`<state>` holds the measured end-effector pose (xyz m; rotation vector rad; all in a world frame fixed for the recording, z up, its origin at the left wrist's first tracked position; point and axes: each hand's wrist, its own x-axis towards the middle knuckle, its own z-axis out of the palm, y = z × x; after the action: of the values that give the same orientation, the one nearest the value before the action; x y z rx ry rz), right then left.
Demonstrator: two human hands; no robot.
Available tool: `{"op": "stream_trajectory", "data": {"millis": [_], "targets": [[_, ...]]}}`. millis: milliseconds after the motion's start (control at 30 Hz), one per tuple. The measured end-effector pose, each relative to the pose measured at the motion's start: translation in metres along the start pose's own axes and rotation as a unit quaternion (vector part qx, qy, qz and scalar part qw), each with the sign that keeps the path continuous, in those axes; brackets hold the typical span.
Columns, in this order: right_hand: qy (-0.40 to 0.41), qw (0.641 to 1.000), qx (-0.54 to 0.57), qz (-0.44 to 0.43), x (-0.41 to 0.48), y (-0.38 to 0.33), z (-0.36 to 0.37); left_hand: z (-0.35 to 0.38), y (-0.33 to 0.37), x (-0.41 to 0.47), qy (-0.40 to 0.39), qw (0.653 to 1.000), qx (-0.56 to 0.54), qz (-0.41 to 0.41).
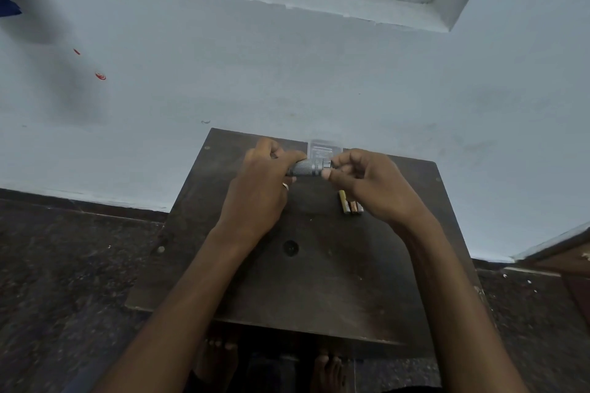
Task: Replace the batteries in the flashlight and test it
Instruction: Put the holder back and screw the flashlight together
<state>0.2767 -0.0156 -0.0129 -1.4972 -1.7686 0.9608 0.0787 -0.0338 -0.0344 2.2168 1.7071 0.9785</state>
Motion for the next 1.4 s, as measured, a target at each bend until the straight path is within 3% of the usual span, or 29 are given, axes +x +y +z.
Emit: {"op": "stream_trajectory", "data": {"millis": [200, 400, 800, 1100, 1400], "targets": [[0.013, 0.997, -0.082, 0.002, -0.0015, -0.0022, 0.0022, -0.0004, 0.0029, -0.0002, -0.002, 1.0, -0.005, 0.001], [-0.011, 0.999, 0.043, 0.006, -0.0007, -0.0039, -0.0017, 0.0002, 0.0022, -0.0003, -0.003, 1.0, -0.004, -0.004], [0.001, 0.999, -0.045, 0.011, 0.0006, 0.003, 0.0042, 0.0032, 0.0011, 0.0003, -0.008, 1.0, 0.003, -0.002], [-0.01, 0.998, 0.053, 0.007, 0.0013, -0.0008, -0.0012, 0.0027, 0.0008, 0.0009, -0.005, 1.0, 0.01, -0.001], [0.008, 0.997, -0.076, 0.0, 0.0019, 0.0002, 0.0035, 0.0048, 0.0005, 0.0004, -0.002, 1.0, 0.014, 0.005]]}}
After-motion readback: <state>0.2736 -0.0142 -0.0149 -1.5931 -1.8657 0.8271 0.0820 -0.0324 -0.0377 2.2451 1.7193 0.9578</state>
